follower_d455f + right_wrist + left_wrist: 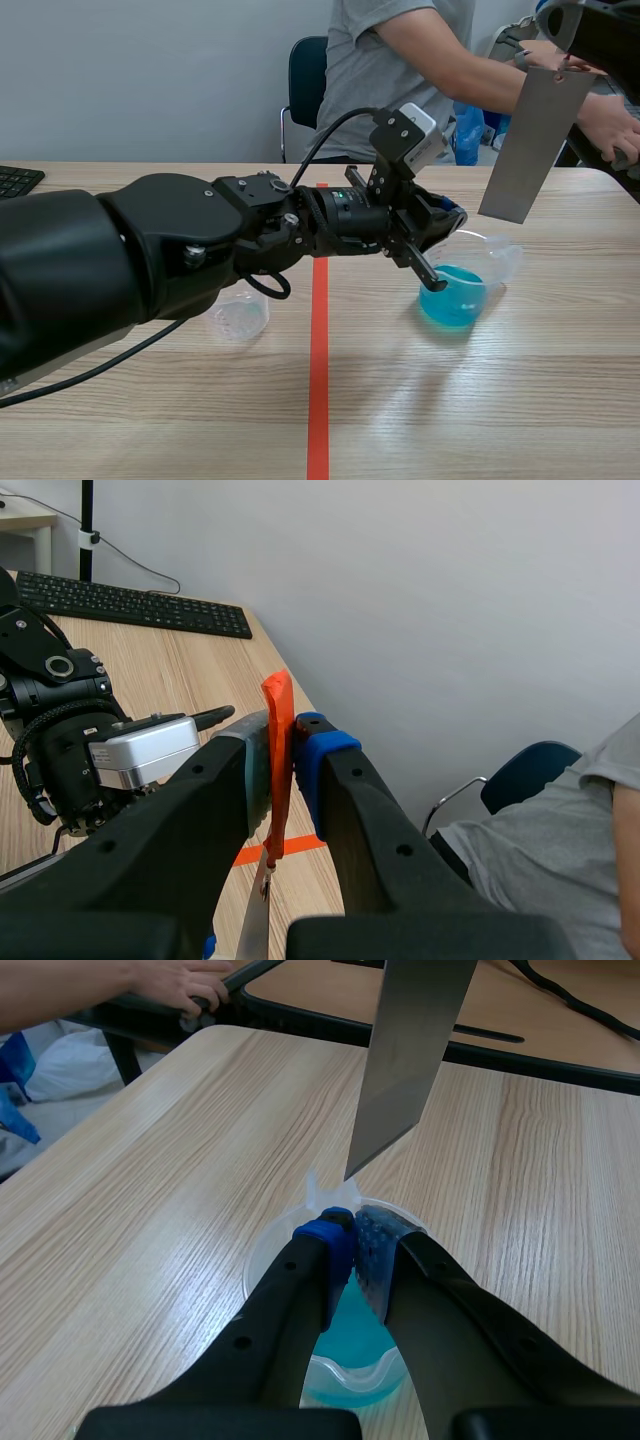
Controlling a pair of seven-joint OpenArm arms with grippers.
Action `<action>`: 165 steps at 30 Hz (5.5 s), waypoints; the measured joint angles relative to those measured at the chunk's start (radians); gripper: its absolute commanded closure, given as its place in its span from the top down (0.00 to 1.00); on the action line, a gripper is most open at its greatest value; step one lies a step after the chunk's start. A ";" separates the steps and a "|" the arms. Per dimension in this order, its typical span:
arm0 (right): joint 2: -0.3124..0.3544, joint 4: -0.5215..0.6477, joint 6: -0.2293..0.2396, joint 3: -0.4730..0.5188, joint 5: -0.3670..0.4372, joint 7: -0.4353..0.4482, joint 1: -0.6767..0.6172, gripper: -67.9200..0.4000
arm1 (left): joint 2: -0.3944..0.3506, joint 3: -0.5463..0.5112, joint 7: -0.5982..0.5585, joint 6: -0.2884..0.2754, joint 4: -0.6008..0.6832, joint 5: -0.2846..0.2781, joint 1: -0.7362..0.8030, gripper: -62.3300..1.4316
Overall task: Do the redox reaction experiment.
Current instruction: 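Raise the plate and point at it, then lower the plate into the blue solution, then hold the plate still in the solution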
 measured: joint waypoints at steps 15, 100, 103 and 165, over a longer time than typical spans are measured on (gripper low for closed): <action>0.000 0.000 0.000 0.000 0.000 0.000 0.000 0.03 | -0.102 0.000 -0.039 0.003 0.115 0.000 0.072 0.09; -0.440 -0.343 0.000 0.001 -0.323 -0.173 -0.002 0.03 | -0.542 -1.015 -0.102 0.318 0.844 0.000 1.662 0.09; -0.449 -0.343 0.000 0.001 -0.342 -0.174 -0.002 0.03 | -0.542 -1.015 -0.102 0.318 0.844 0.000 1.662 0.09; -0.386 -0.349 0.000 0.002 -0.345 -0.105 -0.025 0.03 | -0.543 -1.015 -0.102 0.318 0.844 0.000 1.662 0.09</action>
